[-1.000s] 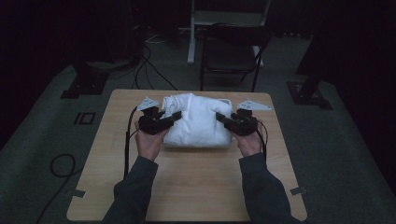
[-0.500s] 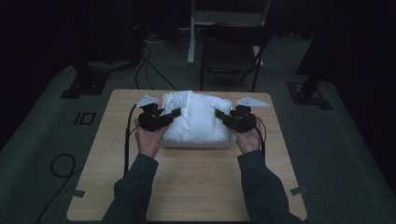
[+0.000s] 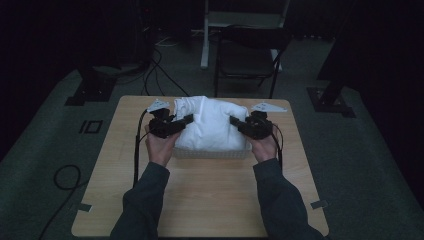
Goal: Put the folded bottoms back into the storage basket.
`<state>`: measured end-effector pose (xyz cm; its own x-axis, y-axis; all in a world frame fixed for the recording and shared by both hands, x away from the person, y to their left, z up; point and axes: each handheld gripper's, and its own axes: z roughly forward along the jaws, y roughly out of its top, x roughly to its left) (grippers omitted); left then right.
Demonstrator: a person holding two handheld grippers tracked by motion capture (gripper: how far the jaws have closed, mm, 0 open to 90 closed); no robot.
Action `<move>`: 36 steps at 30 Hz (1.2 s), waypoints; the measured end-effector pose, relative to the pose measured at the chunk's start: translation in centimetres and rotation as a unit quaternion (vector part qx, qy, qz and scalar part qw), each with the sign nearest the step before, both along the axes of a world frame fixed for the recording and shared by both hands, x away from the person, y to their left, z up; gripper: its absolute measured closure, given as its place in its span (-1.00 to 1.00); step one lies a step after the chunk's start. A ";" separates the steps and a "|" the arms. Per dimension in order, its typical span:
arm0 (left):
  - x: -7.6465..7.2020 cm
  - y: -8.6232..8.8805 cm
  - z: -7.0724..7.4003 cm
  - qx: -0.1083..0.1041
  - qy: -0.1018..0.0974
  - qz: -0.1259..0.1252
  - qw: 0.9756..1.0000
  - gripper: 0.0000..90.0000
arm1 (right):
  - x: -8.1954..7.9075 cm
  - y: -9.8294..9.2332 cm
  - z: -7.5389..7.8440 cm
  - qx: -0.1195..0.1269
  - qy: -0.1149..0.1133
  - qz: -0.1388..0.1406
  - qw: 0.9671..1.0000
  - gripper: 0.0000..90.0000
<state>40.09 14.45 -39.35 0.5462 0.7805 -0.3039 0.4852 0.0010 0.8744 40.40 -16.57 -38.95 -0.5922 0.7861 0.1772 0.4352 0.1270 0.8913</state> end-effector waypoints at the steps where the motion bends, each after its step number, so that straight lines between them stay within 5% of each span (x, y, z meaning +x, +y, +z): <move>1: 0.1 0.0 0.0 0.000 -0.001 0.001 1.000 0.35 | 0.1 0.0 0.0 0.000 0.000 0.000 1.000 0.57; 36: 3.0 -0.1 -1.4 -0.010 0.019 0.026 0.999 0.35 | 2.8 0.7 -0.9 -0.007 0.014 -0.019 1.000 0.58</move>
